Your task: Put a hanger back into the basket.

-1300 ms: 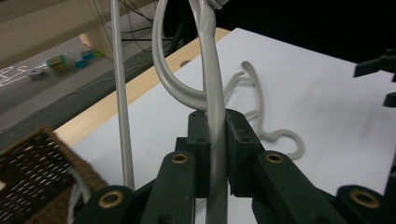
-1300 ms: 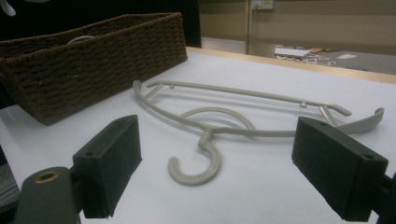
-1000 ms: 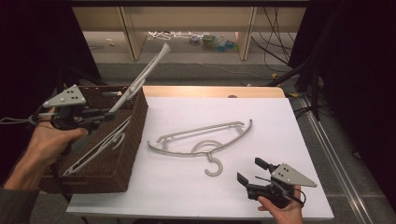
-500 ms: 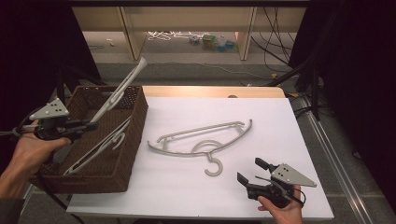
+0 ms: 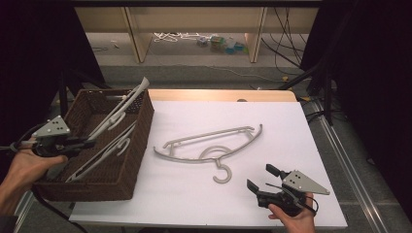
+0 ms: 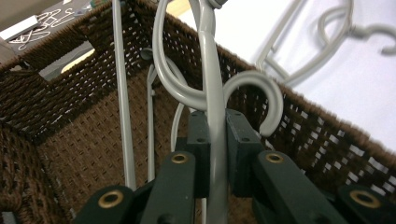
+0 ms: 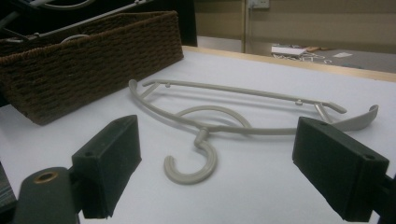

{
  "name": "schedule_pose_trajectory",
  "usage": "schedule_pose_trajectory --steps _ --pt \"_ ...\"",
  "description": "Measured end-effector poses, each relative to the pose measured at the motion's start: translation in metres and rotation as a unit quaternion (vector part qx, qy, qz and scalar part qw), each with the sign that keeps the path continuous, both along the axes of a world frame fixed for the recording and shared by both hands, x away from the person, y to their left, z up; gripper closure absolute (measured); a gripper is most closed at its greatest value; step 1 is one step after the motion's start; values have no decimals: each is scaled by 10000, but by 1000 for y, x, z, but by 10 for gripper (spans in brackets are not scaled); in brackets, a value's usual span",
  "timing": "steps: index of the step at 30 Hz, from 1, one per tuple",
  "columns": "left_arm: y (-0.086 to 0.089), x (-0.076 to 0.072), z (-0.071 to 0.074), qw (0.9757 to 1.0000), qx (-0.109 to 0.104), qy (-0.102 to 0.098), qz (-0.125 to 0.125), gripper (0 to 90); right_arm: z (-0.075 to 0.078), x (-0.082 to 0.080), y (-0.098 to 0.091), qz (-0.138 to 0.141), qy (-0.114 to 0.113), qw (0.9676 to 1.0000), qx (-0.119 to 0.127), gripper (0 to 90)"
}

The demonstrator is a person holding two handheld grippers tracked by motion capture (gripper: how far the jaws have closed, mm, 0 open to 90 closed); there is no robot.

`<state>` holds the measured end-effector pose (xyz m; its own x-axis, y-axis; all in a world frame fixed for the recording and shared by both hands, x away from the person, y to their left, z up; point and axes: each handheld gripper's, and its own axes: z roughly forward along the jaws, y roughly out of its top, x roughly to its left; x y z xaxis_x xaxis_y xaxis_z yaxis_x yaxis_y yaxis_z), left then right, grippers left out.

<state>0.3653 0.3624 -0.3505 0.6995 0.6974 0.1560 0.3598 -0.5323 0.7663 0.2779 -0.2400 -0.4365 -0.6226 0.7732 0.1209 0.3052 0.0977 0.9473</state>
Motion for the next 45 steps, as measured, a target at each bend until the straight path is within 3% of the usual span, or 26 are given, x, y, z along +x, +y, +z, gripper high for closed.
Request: schedule_pose_trajectory --steps 2,8,10,13,14,15,16,17,18,19,22,23,26,27,28,30,31,34,36,37,38,39,40,41,44,45 --pt "3 0 -2 10000 12 41 -13 815 0 0 -1 -28 23 10000 -78 160" --pt "9 -3 -10 9999 77 143 4 815 -1 0 0 6 -11 10000 73 160" --pt "11 -4 -12 9998 24 175 60 815 0 0 0 1 8 10000 -8 161" --pt "14 -4 -13 9997 166 172 50 815 0 -1 -1 -22 73 9999 -68 160" --pt "14 -4 -15 9996 102 250 109 815 -1 0 0 -25 -25 10000 17 160" --pt "16 -4 -15 9994 121 297 105 815 1 -1 -1 -19 48 9999 -102 160" --pt "20 -2 -14 9987 425 276 -35 815 -1 1 1 -1 -37 10000 37 160" --pt "21 -1 -16 9985 411 357 5 815 1 -1 -1 -18 67 9999 -124 160" --pt "23 0 -16 9976 581 384 -43 815 0 -1 -1 -20 68 10000 -66 160" --pt "22 0 -18 9976 547 427 48 815 -2 0 1 13 -5 10000 79 160" --pt "22 3 -24 9970 570 514 74 814 -1 1 1 2 -52 10000 68 160" --pt "21 3 -27 9968 489 613 171 814 1 -1 -1 -12 111 9999 -115 160" --pt "17 6 -31 9961 449 723 245 814 0 0 -1 -32 25 10000 -87 161" --pt "16 7 -32 9961 452 726 232 814 -1 1 1 2 -53 10000 68 160" --pt "16 8 -32 9958 556 708 145 814 -1 0 0 -11 7 10000 26 160" --pt "12 7 -35 9953 455 802 296 813 -1 1 1 16 -18 10000 79 160" --pt "12 8 -36 9954 561 748 210 812 0 0 0 4 13 10000 2 161" --pt "10 7 -41 9943 474 903 306 811 -1 0 0 0 0 10000 -16 161" --pt "9 8 -43 9945 581 837 226 810 -1 0 0 -10 -49 10000 38 161" --pt "6 7 -46 9934 529 962 332 810 0 0 0 -4 -29 10000 36 161" --pt "7 9 -46 9930 680 941 211 809 0 0 -1 -18 22 10000 -45 161" --pt "7 9 -44 9898 759 1193 182 808 0 0 -1 -14 25 10000 -55 161" --pt "7 10 -44 9890 864 1186 178 807 -2 1 1 12 -33 10000 65 161" --pt "6 10 -45 9905 820 1081 223 804 -1 0 0 12 5 10000 65 161" --pt "6 8 -45 9909 611 1182 218 718 0 0 0 26 -19 10000 27 161" --pt "5 7 -43 9900 669 1211 279 670 0 0 -1 -10 24 10000 -54 161"
